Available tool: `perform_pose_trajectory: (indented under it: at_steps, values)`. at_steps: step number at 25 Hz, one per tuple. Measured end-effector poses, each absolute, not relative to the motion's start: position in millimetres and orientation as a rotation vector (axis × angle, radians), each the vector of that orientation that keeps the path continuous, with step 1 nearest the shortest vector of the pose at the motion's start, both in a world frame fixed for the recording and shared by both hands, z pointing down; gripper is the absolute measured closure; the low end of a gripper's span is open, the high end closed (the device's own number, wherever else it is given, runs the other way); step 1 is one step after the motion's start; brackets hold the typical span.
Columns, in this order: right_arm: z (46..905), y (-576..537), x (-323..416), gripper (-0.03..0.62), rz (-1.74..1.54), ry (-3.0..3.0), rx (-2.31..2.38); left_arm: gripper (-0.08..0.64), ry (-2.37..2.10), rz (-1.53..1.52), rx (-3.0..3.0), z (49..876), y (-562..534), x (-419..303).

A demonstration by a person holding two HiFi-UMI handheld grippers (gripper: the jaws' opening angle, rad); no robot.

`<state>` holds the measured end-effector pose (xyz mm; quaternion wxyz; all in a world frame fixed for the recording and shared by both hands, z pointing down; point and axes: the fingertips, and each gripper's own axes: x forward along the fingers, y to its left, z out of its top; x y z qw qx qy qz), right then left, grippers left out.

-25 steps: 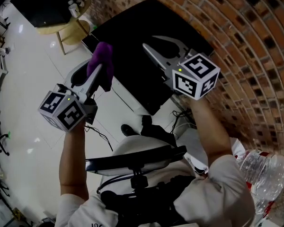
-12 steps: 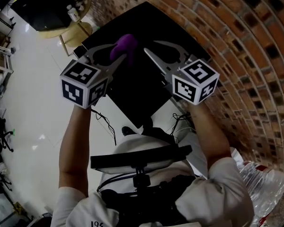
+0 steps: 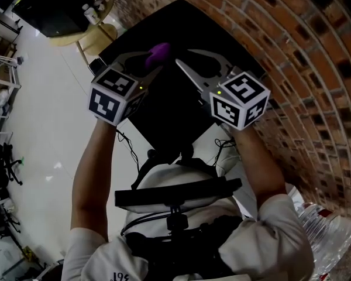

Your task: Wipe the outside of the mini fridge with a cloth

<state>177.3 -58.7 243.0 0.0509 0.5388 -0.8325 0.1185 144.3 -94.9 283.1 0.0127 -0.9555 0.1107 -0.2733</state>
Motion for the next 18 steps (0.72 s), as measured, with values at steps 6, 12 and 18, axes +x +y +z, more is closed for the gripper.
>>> perform_pose_trajectory:
  at_steps: [6, 12, 18]
  values:
    - [243.4, -56.4, 178.5, 0.499, 0.341, -2.41, 1.757, 0.422, 0.211, -0.9, -2.94, 290.2, -102.1, 150.4]
    - [227.6, -34.3, 193.1, 0.497, 0.345, -2.149, 2.035, 0.364, -0.092, -0.886, -2.904, 298.4, -91.9, 167.4]
    - [208.9, -12.6, 184.1, 0.497, 0.339, -1.939, 2.247, 0.32, -0.239, -0.899, -2.885, 306.5, -94.5, 169.3]
